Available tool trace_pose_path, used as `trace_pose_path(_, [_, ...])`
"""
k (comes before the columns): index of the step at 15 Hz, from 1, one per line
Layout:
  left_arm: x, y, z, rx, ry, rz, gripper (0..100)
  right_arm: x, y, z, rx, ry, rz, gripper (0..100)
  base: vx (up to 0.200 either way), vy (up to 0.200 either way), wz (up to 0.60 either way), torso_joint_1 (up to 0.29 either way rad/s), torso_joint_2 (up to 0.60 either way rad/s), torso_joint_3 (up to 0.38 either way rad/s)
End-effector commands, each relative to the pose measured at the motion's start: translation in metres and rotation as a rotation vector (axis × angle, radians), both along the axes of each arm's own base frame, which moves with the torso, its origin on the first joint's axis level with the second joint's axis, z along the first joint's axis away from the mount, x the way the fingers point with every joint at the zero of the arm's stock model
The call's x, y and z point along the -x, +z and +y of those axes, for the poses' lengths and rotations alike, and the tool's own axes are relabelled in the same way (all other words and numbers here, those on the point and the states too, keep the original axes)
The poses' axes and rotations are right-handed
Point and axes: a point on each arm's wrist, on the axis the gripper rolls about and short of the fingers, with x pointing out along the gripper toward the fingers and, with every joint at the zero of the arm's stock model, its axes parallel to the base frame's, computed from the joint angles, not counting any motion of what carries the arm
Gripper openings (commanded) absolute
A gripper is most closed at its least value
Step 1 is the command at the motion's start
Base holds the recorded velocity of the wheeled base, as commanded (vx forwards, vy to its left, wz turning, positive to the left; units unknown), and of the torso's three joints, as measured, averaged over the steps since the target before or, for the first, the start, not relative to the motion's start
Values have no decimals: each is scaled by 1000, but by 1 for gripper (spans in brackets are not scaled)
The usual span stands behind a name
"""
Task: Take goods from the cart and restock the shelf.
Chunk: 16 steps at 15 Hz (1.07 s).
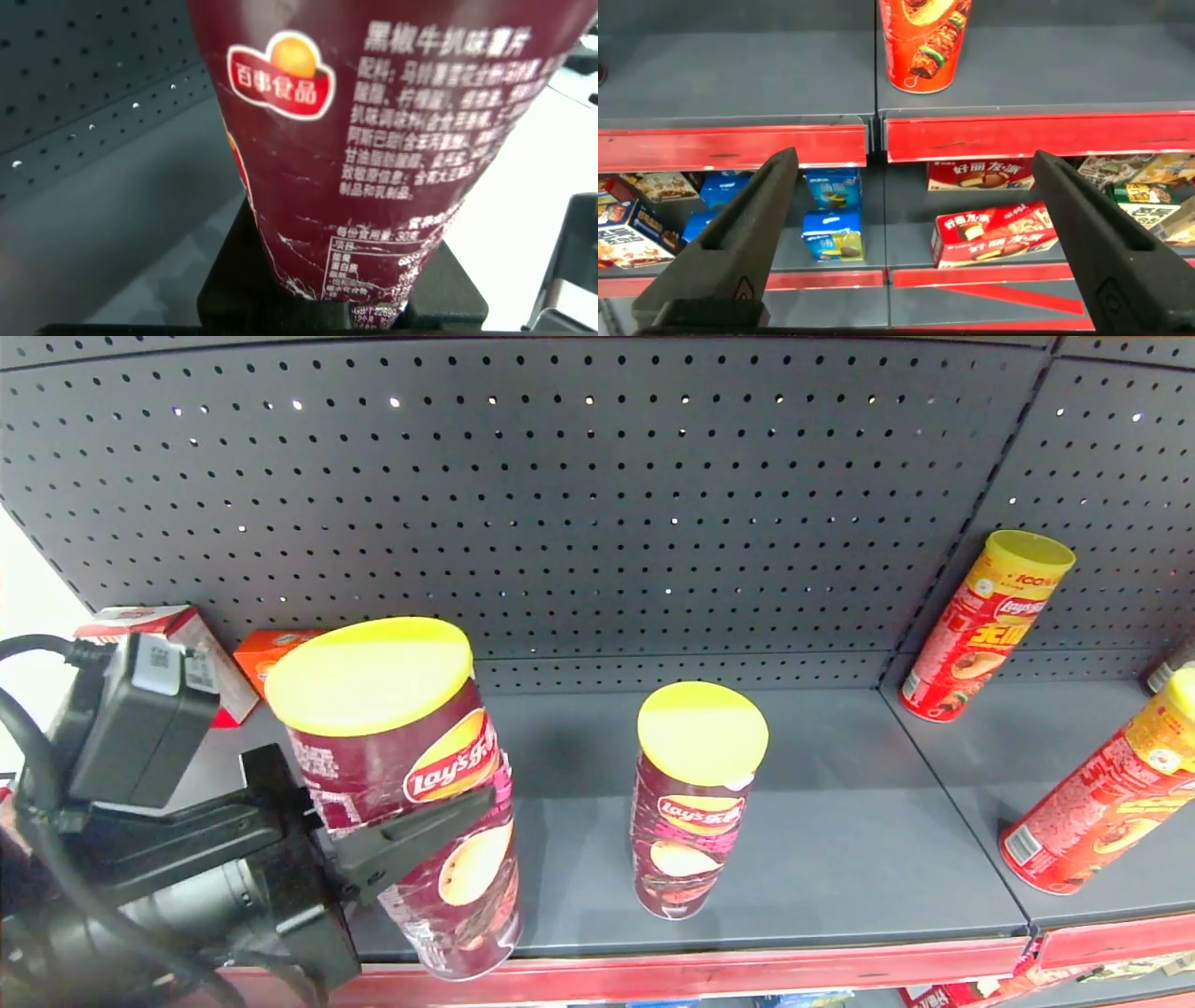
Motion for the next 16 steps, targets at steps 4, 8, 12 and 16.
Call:
trace_pose_path(4, [-67, 7, -27, -28, -46, 12, 0, 0, 0, 0, 0, 0, 1, 100, 0, 0, 0, 0, 0, 0])
trace_pose_path(8, [-130, -13, -47, -99, -13, 3, 0, 0, 0, 0, 0, 0, 1, 100, 0, 0, 0, 0, 0, 0])
trace_pose_path(12, [-184, -20, -71, -62, -58, -44, 0, 0, 0, 0, 0, 0, 1, 100, 0, 0, 0, 0, 0, 0])
trace_pose_path(16, [-215, -34, -86, -41, -61, -77, 0, 0, 0, 0, 0, 0, 1, 100, 0, 0, 0, 0, 0, 0])
